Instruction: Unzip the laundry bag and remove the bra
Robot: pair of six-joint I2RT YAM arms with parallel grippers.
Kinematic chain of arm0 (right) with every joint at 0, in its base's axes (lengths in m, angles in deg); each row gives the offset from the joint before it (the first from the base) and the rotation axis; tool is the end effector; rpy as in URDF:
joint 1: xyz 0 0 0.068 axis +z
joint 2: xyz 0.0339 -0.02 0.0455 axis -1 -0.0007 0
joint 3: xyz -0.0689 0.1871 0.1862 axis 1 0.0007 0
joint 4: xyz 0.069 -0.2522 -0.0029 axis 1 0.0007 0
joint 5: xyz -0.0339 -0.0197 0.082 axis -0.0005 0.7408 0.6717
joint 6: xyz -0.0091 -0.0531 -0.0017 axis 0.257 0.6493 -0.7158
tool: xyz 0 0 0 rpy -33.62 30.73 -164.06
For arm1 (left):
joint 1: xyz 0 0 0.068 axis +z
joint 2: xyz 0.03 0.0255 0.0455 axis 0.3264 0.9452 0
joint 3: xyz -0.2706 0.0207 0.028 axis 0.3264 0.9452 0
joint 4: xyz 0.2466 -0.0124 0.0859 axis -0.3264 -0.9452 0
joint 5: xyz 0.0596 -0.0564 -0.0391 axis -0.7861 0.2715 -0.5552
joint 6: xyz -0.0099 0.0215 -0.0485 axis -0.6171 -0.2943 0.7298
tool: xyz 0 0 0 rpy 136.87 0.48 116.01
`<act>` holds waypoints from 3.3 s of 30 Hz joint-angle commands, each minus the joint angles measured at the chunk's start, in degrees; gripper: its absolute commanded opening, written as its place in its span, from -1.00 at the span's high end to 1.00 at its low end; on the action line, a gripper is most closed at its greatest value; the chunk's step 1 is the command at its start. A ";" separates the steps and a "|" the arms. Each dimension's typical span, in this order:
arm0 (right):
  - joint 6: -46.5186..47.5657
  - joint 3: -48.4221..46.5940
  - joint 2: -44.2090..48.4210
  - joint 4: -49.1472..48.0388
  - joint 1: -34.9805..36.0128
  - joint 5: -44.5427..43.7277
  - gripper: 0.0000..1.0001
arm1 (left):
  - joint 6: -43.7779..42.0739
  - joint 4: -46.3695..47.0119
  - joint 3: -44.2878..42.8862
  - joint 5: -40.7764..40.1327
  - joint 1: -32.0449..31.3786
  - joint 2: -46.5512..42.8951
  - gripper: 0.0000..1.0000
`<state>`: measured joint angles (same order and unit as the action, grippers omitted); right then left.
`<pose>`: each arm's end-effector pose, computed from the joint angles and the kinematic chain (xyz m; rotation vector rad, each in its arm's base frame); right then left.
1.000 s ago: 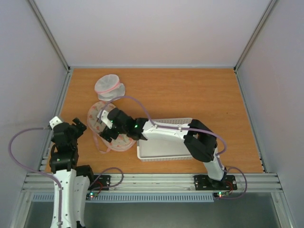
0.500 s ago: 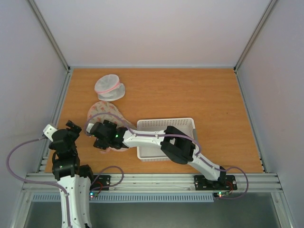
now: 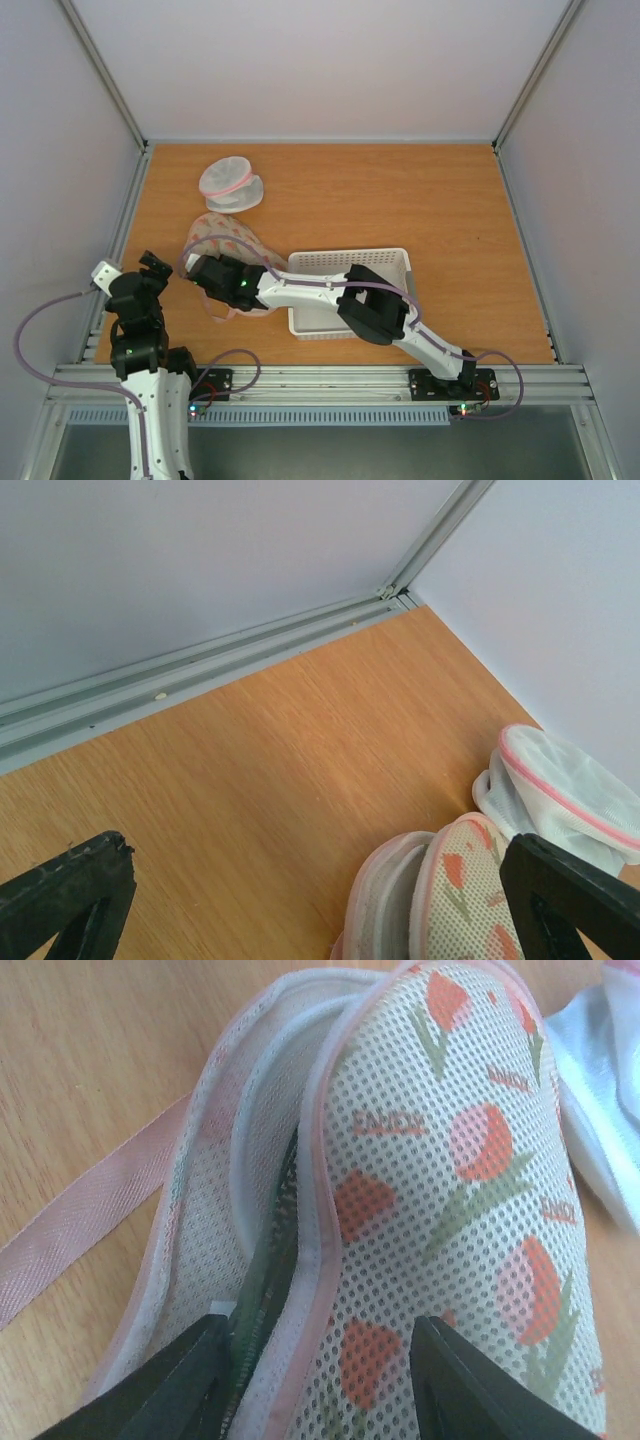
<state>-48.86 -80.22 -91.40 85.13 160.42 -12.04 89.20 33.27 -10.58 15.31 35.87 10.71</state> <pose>0.1917 0.4919 0.1651 -1.3212 1.8854 -0.0374 0.0976 0.0382 0.2324 -1.0000 1.6893 0.0152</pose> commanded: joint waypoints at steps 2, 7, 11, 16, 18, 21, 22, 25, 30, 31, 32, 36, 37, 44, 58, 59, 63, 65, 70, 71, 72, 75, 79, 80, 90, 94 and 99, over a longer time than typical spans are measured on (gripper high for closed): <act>0.31 -2.64 0.74 -0.12 -0.05 -3.11 0.23 | 0.75 3.56 0.71 0.33 0.40 -0.44 -0.99; 0.73 -3.19 2.74 -0.11 -0.12 -2.51 0.42 | 0.86 3.75 0.79 1.14 0.41 -0.11 -0.99; 0.04 -3.66 3.57 0.65 -1.14 -1.74 0.80 | 0.99 3.75 0.84 1.55 0.36 0.26 -0.99; -1.47 -3.49 4.87 1.24 -3.90 3.43 0.98 | 1.39 3.75 0.96 2.81 0.41 1.19 -0.99; -1.84 -3.49 5.40 1.25 -5.04 6.31 0.98 | 1.72 3.75 1.02 3.77 0.41 1.90 -0.99; -3.17 -3.34 6.72 1.42 -7.64 14.27 0.98 | 2.17 3.57 1.10 5.78 0.41 3.59 -0.99; -3.71 -3.17 7.32 1.34 -8.79 18.06 0.98 | 2.26 3.57 1.16 6.88 0.41 4.12 -0.99; -4.81 -0.82 9.30 -0.66 -11.94 27.02 0.98 | 3.53 3.61 1.80 11.41 0.40 6.88 -0.99; -5.88 1.10 10.56 -2.57 -16.22 40.01 0.98 | 7.39 2.44 1.05 17.58 0.39 16.88 -0.99; -6.31 1.20 10.67 -2.89 -17.15 42.20 0.98 | 7.34 2.71 0.59 19.34 0.40 19.12 -0.99; -6.86 1.20 10.67 -3.22 -18.02 44.97 0.98 | 7.24 2.85 0.07 20.53 0.41 21.48 -0.99; -8.07 1.63 10.62 -4.81 -21.81 50.62 0.98 | 5.32 4.21 -2.29 21.64 0.45 30.28 -0.89; -8.48 1.61 10.38 -5.23 -22.64 51.75 0.98 | 4.03 5.41 -2.92 21.93 0.47 32.42 -0.85; -8.73 1.39 8.41 -6.53 -26.79 55.74 0.98 | -0.69 12.31 -7.05 23.99 0.67 45.73 -0.58; -9.87 -0.33 4.42 -6.25 -30.17 52.08 0.97 | -8.33 20.81 -8.42 28.30 0.44 57.38 -0.13; -9.87 -0.35 4.28 -6.22 -30.24 51.08 0.95 | -8.49 20.69 -8.53 28.36 0.29 57.56 -0.04; -9.87 -0.50 4.15 -6.52 -30.29 47.75 0.93 | -7.99 21.12 -7.22 29.23 -0.22 57.31 0.42; -9.87 -0.91 3.86 -6.42 -30.34 46.76 0.92 | -7.34 21.81 -6.48 29.45 -0.45 56.39 0.76; -11.54 -3.33 2.45 -5.47 -30.29 46.68 0.92 | -5.85 14.68 -5.84 26.38 -0.47 51.95 0.99; -11.89 -3.78 2.22 -5.43 -30.25 46.81 0.92 | -4.60 11.30 -5.89 25.48 -0.52 50.74 0.99; -12.01 -4.16 1.96 -5.43 -30.14 46.78 0.92 | -3.70 7.39 -6.11 24.26 -0.50 49.36 0.99; -12.24 -5.87 0.75 -5.27 -29.80 46.20 0.92 | -0.28 -6.42 -7.18 21.41 -0.47 45.63 0.99; -12.65 -10.92 -2.62 -4.33 -29.20 44.48 0.90 | 2.08 -12.94 -8.20 20.54 -0.54 43.33 0.99; -12.75 -12.47 -3.55 -3.96 -28.97 44.11 0.87 | 2.18 -13.52 -8.51 20.63 -0.56 43.21 0.99; -12.01 -22.94 -5.46 1.97 -28.38 30.81 -0.43 | 1.72 -20.58 -13.84 17.24 -0.90 40.26 -0.58; -10.85 -22.79 -0.93 4.50 -28.01 23.12 -0.93 | -0.50 -20.88 -16.62 16.62 -0.82 38.88 -0.90; -7.80 -19.02 5.17 7.01 -26.53 18.09 -0.97 | -10.49 -13.12 -20.66 16.71 -0.85 39.15 -0.99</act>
<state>-59.03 -101.07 -95.93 91.22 132.20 12.94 88.23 13.92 -26.76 33.04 35.30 50.23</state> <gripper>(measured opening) 0.984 0.981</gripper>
